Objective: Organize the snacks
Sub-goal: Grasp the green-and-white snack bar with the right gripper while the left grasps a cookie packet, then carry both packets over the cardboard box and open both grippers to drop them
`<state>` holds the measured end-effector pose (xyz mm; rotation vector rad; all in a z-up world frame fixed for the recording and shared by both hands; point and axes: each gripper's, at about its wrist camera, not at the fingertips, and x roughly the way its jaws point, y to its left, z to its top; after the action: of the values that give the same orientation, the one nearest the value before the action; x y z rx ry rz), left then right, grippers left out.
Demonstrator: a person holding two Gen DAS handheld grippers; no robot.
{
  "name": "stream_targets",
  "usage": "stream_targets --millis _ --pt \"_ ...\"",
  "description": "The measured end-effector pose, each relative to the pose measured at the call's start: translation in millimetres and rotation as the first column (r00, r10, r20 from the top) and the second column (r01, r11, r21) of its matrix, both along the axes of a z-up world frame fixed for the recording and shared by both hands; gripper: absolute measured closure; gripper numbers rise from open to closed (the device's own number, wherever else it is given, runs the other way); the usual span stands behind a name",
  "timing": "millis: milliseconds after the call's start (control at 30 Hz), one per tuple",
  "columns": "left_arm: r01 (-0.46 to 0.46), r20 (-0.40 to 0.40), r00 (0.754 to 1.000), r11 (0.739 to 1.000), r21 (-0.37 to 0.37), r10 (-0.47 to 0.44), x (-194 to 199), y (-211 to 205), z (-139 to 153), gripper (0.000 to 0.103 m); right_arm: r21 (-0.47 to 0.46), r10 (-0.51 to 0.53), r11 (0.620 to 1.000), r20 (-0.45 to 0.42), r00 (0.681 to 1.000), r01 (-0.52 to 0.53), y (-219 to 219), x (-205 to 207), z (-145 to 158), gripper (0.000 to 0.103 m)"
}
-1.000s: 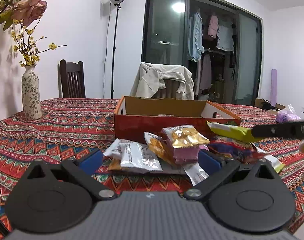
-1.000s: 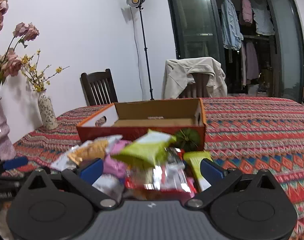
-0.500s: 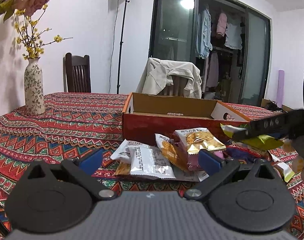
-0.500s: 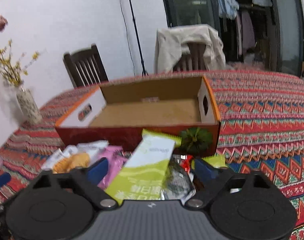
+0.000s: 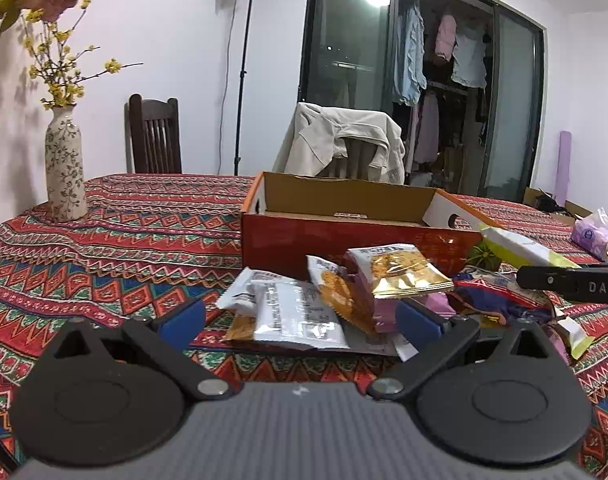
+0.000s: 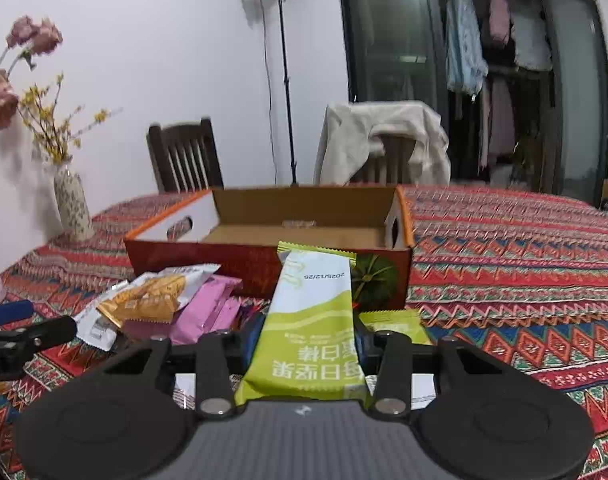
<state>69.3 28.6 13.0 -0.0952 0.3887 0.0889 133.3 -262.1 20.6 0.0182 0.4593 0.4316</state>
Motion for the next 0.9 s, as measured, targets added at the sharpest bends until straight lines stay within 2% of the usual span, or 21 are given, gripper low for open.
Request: stream_targets --millis 300,600,700,767,833,867,900 --pt "0.049 -0.026 0.998 0.999 -0.010 -0.049 36.0 -29.6 16.9 0.000 0.051 -0.016 0.999 0.064 0.998 0.013 -12.6 -4.0 -1.3 0.062" --pt "-0.016 -0.131 0.991 0.999 -0.040 0.010 84.6 -49.3 14.3 0.000 0.065 -0.019 0.998 0.083 0.996 0.013 -16.2 3.1 -2.1 0.062" --pt "-0.024 -0.142 0.990 0.999 -0.031 0.019 90.6 -52.1 11.8 0.007 0.063 -0.010 0.998 0.089 0.996 0.004 -15.4 6.4 0.3 0.062" --pt "-0.025 -0.144 0.989 1.000 -0.012 0.023 92.2 -54.9 11.0 0.017 0.063 -0.006 0.998 0.090 0.996 0.001 -14.3 8.8 1.4 0.062" --pt "-0.014 -0.154 0.988 1.000 -0.009 0.013 93.3 -56.2 9.9 0.039 0.066 -0.003 0.998 0.088 0.996 -0.003 -12.9 11.0 1.2 0.062" --pt "-0.002 -0.159 0.987 1.000 -0.020 -0.001 93.6 -55.9 9.1 0.047 0.068 -0.002 0.998 0.088 0.996 -0.004 -12.5 11.9 1.5 0.062" --pt "0.008 -0.160 0.987 0.999 -0.032 -0.013 94.1 -55.7 8.5 0.050 0.069 0.000 0.998 0.087 0.996 -0.006 -12.3 12.3 1.3 0.062"
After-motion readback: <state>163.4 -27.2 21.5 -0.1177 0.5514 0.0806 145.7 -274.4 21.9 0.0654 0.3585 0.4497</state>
